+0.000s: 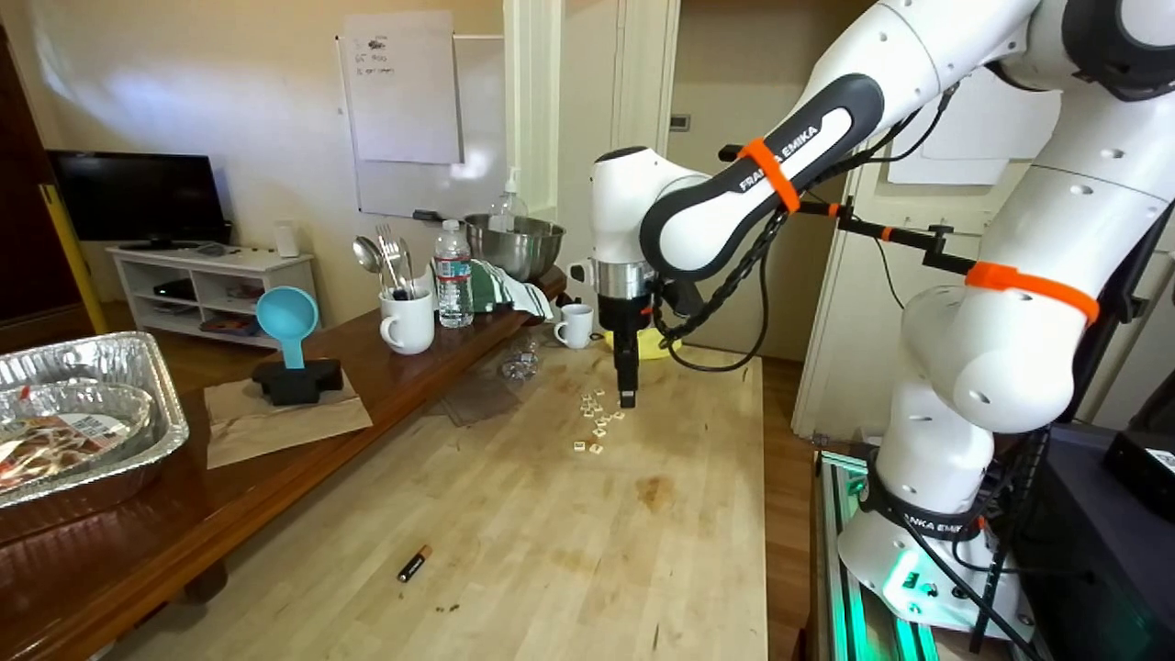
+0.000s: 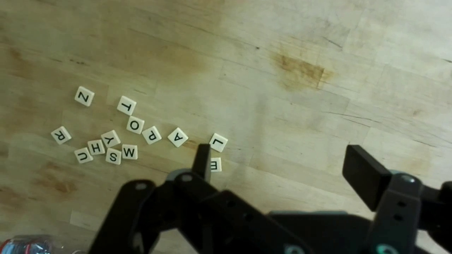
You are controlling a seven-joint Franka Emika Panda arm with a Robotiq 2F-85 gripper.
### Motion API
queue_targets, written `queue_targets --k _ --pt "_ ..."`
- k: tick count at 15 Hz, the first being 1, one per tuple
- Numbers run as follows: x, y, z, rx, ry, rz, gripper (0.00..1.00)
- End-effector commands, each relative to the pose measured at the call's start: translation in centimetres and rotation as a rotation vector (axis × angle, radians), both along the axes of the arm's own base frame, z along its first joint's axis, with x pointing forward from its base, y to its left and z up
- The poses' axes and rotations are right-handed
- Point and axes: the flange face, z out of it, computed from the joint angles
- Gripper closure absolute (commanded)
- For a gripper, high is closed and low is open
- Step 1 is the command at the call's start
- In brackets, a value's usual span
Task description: Move some of the letters to the left to spell the word LEAP
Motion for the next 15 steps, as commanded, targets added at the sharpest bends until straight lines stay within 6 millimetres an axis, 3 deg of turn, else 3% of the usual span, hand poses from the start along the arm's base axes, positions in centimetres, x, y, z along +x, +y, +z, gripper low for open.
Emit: queue_targets --k 1,10,15 --pt "0.7 -1.1 -3.1 -0.017 -0.023 0.089 0.31" --pt "1.9 -3.9 -7.9 0.02 -0.091 0.162 0.99" --pt "2.3 -4.7 -10.1 0.031 -0.121 0.188 1.0"
